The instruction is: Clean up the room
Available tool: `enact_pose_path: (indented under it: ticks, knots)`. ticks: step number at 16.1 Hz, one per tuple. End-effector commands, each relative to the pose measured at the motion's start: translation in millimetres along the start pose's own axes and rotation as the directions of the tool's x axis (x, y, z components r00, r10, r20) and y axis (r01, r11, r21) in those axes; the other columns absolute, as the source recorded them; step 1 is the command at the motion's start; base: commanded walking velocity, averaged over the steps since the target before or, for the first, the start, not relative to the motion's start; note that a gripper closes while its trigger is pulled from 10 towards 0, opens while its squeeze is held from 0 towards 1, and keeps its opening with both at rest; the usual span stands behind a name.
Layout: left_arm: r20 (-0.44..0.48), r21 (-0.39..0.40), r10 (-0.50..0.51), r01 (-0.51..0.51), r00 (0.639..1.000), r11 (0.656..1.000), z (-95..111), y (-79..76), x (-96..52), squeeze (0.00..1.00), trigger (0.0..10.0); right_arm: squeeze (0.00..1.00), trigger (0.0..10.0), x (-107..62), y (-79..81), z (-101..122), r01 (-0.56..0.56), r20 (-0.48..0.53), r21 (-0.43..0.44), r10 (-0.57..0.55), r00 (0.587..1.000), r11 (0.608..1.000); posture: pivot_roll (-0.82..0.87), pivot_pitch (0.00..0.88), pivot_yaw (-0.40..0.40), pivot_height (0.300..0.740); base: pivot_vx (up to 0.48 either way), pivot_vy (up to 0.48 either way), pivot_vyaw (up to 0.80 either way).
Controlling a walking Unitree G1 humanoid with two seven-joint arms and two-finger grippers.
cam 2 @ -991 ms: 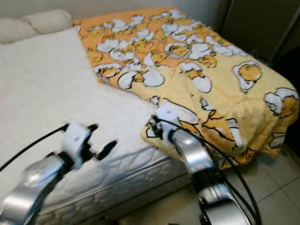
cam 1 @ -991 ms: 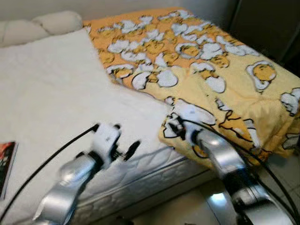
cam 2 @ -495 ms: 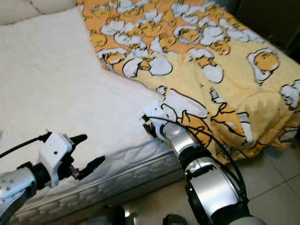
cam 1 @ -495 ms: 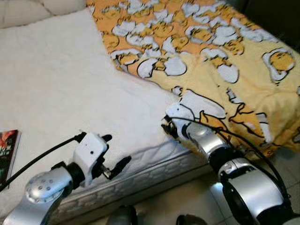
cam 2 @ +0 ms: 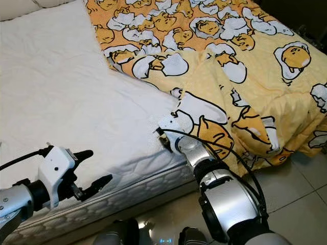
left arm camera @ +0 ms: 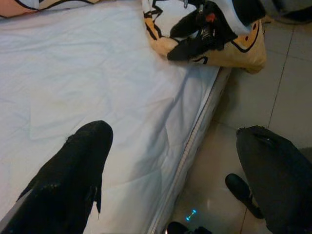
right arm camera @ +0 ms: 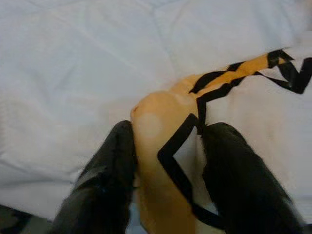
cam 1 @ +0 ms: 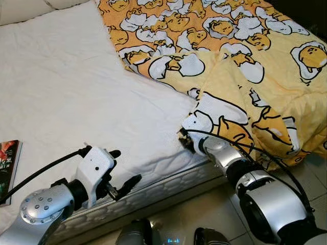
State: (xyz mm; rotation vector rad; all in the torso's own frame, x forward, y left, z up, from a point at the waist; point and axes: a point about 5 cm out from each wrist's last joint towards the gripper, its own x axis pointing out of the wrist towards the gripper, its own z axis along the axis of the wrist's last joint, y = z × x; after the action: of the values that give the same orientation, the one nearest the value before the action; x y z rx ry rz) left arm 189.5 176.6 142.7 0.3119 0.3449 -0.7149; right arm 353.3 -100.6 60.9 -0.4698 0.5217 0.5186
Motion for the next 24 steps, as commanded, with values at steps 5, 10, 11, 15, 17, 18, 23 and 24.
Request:
enact_pose_path:
  ticks: [5,10,11,15,17,18,23,24]
  knots:
    - [0.022,-0.010,-0.024,0.024,0.999,1.000,7,-5.3,0.8,0.00,10.0,0.00,0.0,0.0,-1.3,-2,0.032,-0.009,-0.054,-0.033,0.999,0.998,0.16,0.178,0.081,0.740,0.000,0.000,0.00]
    - [0.034,-0.018,-0.016,0.017,0.999,1.000,9,-1.7,5.1,0.00,10.0,0.00,0.0,-0.9,-5.9,0,0.035,-0.002,-0.019,-0.035,0.999,0.999,0.16,0.172,0.053,0.740,0.000,0.000,0.00]
    - [0.035,-0.021,-0.013,0.014,0.999,1.000,9,-1.2,5.9,0.00,10.0,0.00,0.0,-1.1,-6.8,0,0.036,-0.001,-0.015,-0.036,0.999,0.999,0.16,0.172,0.053,0.740,0.000,0.000,0.00]
    - [0.040,-0.033,0.012,-0.011,0.999,0.999,6,-2.1,8.2,0.00,10.0,0.00,0.0,-1.4,-6.1,-2,0.016,-0.001,-0.014,-0.016,1.000,1.000,0.14,0.140,0.025,0.740,0.000,0.000,0.00]
    - [0.047,-0.032,0.012,-0.010,0.999,0.999,7,-0.8,11.3,0.00,10.0,0.00,0.0,-1.2,-4.0,1,-0.011,0.017,-0.001,0.011,1.000,1.000,0.14,0.130,0.030,0.740,0.000,0.000,0.00]
    - [0.048,-0.029,0.009,-0.007,0.999,1.000,7,0.3,12.4,0.00,10.0,0.00,0.0,-0.8,-0.9,3,-0.051,0.039,0.023,0.050,0.998,0.998,0.13,0.130,0.033,0.740,0.000,0.000,0.00]
    - [0.049,-0.021,-0.014,0.015,0.999,1.000,8,-0.3,15.0,0.00,10.0,0.00,0.0,-21.7,36.4,-34,-0.656,0.080,0.013,0.653,0.753,0.755,0.12,0.131,0.043,0.740,0.000,0.000,0.00]
    - [0.048,-0.023,-0.023,0.024,0.999,0.999,8,-1.9,14.8,0.00,10.0,0.00,0.0,-29.6,40.9,-49,-0.723,0.040,-0.002,0.723,0.690,0.691,0.12,0.131,0.043,0.740,0.000,0.000,0.00]
